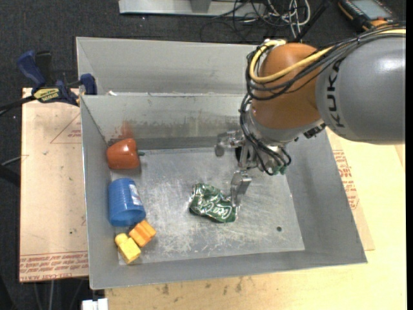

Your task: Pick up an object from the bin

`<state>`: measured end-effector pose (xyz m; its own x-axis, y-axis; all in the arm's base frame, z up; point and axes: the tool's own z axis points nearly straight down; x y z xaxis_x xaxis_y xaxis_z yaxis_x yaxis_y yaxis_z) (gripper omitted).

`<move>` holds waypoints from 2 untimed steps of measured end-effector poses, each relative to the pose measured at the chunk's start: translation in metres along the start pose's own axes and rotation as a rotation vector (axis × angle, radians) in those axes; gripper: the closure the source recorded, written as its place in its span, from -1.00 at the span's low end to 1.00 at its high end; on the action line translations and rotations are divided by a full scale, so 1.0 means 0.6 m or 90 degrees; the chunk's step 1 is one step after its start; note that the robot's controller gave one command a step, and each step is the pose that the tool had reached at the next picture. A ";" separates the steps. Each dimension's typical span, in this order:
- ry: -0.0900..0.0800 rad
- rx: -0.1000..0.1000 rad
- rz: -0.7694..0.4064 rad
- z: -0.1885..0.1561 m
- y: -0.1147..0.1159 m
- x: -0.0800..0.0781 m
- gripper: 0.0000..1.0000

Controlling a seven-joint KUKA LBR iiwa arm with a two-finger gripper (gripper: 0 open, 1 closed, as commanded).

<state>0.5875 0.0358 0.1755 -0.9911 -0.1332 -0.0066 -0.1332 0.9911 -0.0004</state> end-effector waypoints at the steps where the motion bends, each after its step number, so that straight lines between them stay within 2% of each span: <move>1: 0.005 -0.002 -0.063 0.027 0.033 0.038 -1.00; 2: 0.003 -0.001 -0.034 0.046 0.028 0.045 -1.00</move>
Offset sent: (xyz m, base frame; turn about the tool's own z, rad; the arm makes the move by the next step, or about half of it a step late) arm -0.0329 0.0113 -0.0354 -0.0234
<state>0.5583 0.0490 0.1480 -0.9825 -0.1861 -0.0014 -0.1861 0.9825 0.0012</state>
